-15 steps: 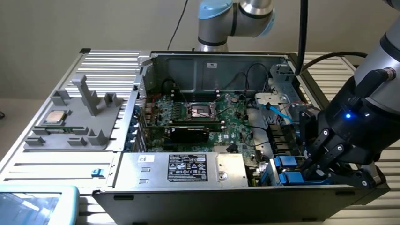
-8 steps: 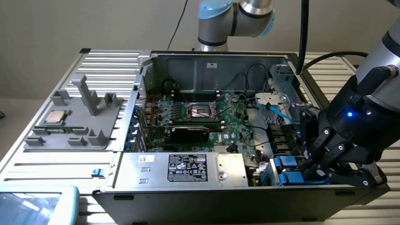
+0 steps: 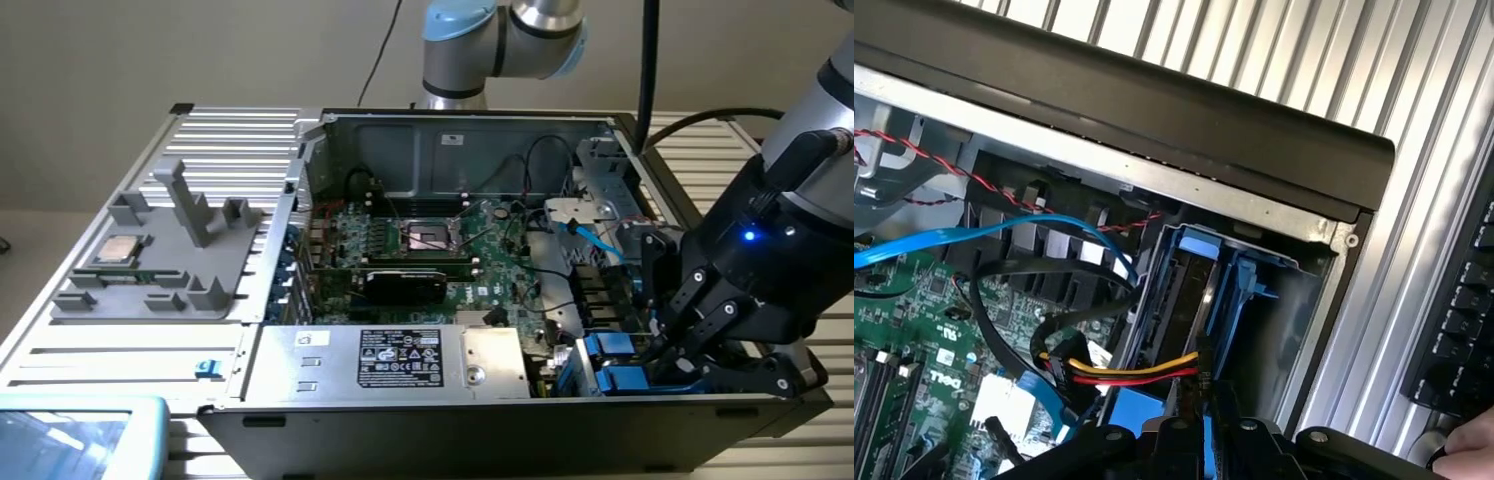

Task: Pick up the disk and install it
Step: 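Insert the first disk wire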

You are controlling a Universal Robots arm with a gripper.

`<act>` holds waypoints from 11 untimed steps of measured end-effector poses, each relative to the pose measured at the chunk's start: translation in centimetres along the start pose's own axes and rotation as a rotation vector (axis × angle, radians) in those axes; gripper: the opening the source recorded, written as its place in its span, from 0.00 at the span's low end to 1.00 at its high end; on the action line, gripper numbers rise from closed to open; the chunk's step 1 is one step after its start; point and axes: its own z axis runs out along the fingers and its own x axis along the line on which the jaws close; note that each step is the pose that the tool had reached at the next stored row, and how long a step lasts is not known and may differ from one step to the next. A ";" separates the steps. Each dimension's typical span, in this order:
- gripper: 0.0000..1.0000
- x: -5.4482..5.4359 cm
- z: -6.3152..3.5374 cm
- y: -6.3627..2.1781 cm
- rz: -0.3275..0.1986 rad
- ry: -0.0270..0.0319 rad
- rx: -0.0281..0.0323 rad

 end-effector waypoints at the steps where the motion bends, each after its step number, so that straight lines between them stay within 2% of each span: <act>1: 0.16 0.0 -0.03 0.07 0.000 -0.0020 0.0046; 5: 0.16 0.2 -0.15 0.35 0.001 -0.0083 0.0263; 11: 0.16 0.1 -0.22 0.74 0.002 -0.0129 0.0701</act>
